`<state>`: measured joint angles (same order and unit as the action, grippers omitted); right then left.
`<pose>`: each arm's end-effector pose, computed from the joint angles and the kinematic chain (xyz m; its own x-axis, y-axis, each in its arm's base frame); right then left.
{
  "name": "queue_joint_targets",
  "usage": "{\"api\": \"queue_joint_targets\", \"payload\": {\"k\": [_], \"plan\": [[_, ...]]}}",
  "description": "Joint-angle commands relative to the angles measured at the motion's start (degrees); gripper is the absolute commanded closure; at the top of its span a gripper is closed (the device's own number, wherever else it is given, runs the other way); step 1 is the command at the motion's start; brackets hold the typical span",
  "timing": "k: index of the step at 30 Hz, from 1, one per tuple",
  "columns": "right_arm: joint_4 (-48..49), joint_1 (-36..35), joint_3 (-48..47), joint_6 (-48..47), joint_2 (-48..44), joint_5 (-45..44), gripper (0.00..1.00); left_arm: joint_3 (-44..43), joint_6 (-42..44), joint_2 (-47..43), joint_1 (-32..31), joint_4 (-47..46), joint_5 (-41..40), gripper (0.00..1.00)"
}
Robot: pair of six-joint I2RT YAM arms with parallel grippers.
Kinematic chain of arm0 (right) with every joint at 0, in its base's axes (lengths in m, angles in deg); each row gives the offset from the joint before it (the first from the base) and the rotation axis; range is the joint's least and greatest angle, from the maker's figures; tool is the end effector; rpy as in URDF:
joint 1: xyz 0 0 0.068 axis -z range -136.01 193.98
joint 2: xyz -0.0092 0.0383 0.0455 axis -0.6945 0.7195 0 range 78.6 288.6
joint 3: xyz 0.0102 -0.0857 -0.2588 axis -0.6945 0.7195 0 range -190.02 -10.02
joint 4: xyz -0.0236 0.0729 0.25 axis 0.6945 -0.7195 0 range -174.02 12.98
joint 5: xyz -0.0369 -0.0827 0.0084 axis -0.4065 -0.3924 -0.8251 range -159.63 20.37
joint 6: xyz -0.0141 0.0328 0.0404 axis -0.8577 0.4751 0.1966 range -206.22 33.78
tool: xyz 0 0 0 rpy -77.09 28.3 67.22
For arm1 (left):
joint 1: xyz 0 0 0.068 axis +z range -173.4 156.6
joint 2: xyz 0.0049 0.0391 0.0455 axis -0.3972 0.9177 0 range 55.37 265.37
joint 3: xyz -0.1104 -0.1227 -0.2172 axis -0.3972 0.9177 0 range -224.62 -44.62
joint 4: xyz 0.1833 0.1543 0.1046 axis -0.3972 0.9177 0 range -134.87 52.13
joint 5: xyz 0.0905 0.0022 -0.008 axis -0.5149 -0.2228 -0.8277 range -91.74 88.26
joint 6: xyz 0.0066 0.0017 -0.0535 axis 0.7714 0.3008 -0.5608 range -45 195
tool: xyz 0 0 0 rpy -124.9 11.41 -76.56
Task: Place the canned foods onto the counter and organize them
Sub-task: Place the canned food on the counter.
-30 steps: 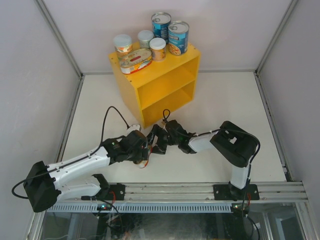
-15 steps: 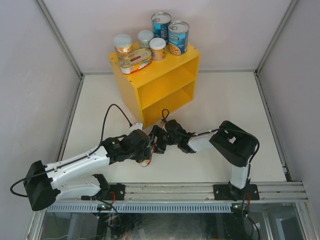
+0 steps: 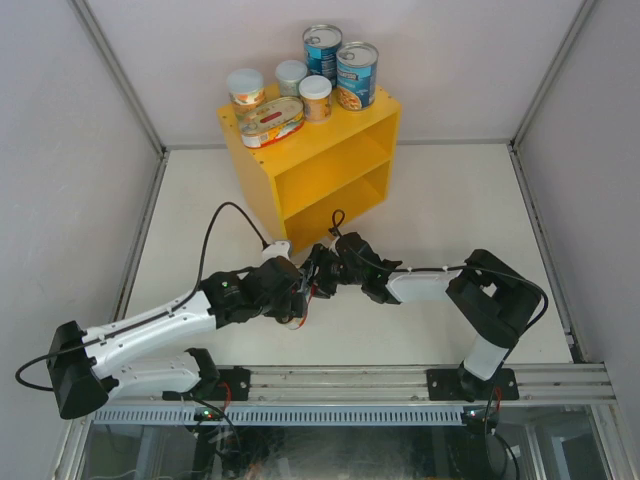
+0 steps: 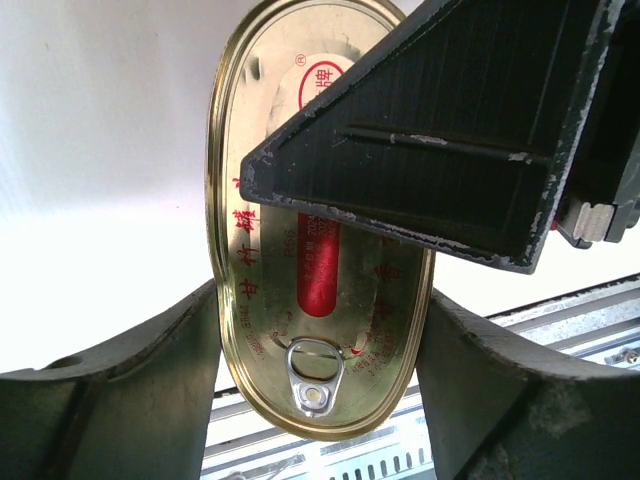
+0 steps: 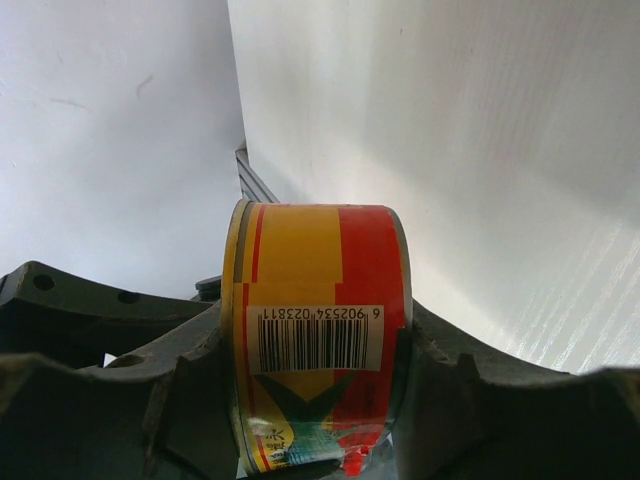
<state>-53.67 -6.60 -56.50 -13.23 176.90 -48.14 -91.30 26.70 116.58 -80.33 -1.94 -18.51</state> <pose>0.2126 0.2795 0.1682 -0.9715 0.2193 -0.0902 0.0193 0.4523 0.8917 0.1196 -0.1646 0.2503 -0.8419 -0.0171 -0.5393 0.1340 0.9616 -0.2396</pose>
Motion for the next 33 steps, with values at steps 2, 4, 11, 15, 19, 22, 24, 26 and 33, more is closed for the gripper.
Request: {"api": "queue_joint_targets", "payload": {"k": [2,4,11,15,19,22,24,26,33], "plan": [[0.5,-0.3,0.2,-1.2,-6.3,1.1,0.77,-4.6,-1.6,-2.0,-0.8,-1.4,-3.4,0.65],[-0.5,-0.3,0.2,-1.9,-8.0,1.0,0.82,-4.9,-2.0,-3.0,-1.0,-1.4,-3.2,0.62],[-7.5,-0.3,-0.7,-5.7,-15.0,-1.7,0.88,-5.5,-4.0,-7.6,-3.4,-1.5,-3.1,0.51],[-10.9,-0.6,-1.6,-6.7,-18.6,-2.9,0.88,-5.6,-5.0,-10.4,-5.2,-2.2,-3.9,0.47],[-13.6,-0.8,-3.4,-7.1,-21.2,-4.2,0.88,-6.5,-4.9,-12.3,-6.3,-3.1,-4.1,0.43],[-16.0,-1.3,-5.9,-7.9,-22.4,-4.9,0.89,-7.7,-4.8,-12.9,-6.8,-3.1,-3.6,0.42],[-17.6,-1.5,-7.6,-8.3,-23.1,-5.3,0.9,-8.7,-4.7,-13.2,-7.1,-3.2,-3.5,0.41],[-18.7,-1.7,-9.0,-8.5,-23.8,-5.8,0.92,-9.8,-4.6,-13.5,-7.4,-3.1,-3.5,0.41],[-21.8,-1.8,-15.1,-8.5,-25.6,-6.4,0.94,-16.4,-4.0,-13.9,-7.9,-1.6,-4.5,0.4]]}}
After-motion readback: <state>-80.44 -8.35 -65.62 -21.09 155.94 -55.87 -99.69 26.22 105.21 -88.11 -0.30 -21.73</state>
